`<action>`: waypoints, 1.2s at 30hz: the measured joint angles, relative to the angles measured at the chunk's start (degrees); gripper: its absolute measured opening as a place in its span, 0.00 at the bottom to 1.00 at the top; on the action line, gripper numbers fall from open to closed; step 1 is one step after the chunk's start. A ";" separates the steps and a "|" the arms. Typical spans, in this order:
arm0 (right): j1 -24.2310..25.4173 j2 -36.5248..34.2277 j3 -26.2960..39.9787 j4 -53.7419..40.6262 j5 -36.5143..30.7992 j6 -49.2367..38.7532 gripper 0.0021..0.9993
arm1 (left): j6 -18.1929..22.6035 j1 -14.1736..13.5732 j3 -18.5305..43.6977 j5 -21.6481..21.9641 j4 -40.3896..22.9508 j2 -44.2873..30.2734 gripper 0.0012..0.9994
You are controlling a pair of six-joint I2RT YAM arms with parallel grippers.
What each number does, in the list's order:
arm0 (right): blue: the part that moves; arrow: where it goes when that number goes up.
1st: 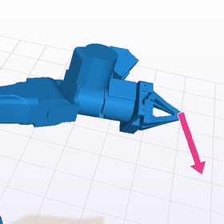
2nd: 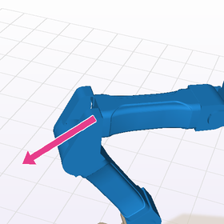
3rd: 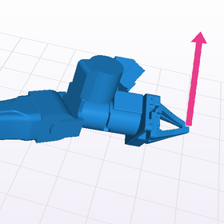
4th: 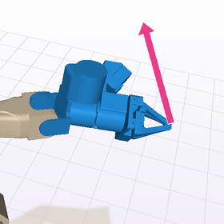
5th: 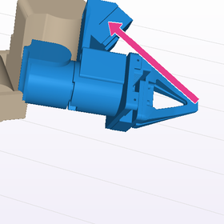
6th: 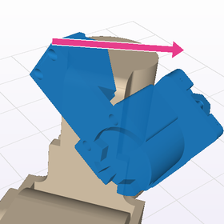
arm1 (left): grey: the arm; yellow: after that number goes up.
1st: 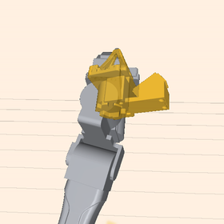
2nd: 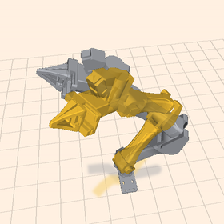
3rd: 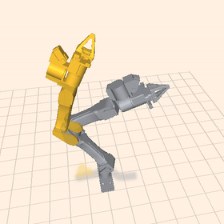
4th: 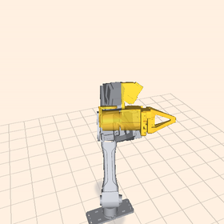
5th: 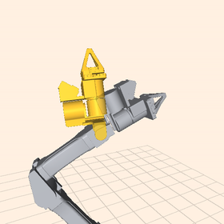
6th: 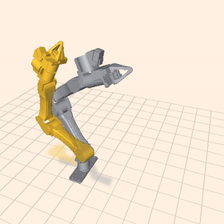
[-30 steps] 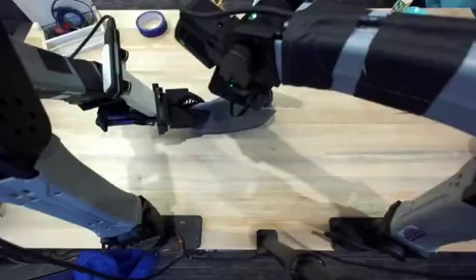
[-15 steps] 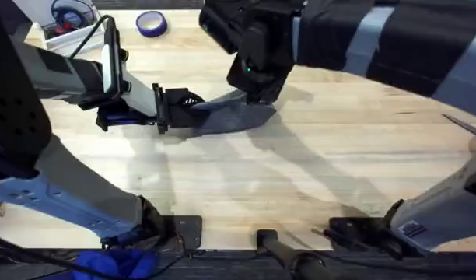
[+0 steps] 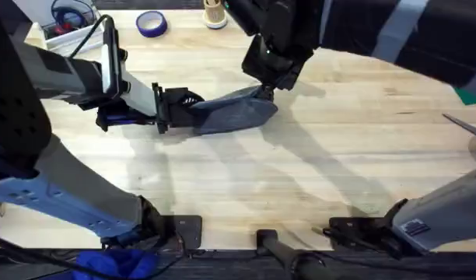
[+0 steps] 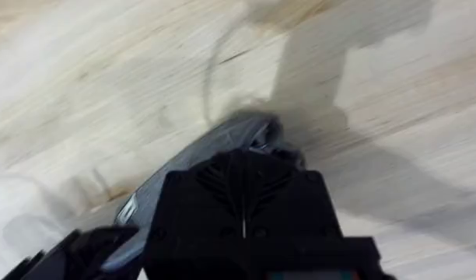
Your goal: Unzip the bag, pick up the pens from the table one at a time and place them inside, then zip the bag closed.
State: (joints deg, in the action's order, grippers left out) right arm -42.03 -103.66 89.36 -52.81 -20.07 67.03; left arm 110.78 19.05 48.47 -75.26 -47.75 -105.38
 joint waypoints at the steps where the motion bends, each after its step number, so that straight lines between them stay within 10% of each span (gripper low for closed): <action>1: 0.31 0.00 0.00 -0.28 -0.19 -0.05 0.03 | 0.00 0.00 0.00 0.00 0.00 0.00 0.04; 33: 7.92 1.85 0.00 -6.62 -5.84 -14.83 0.03 | 0.00 0.00 0.00 0.04 -0.07 0.00 0.04; 36: 7.92 3.48 0.11 -6.63 -5.21 -16.83 0.27 | 0.00 0.00 0.00 0.04 -0.07 0.00 0.04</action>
State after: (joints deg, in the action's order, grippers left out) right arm -34.11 -100.17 89.47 -59.44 -25.28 50.20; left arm 110.78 19.05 48.47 -75.22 -47.81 -105.38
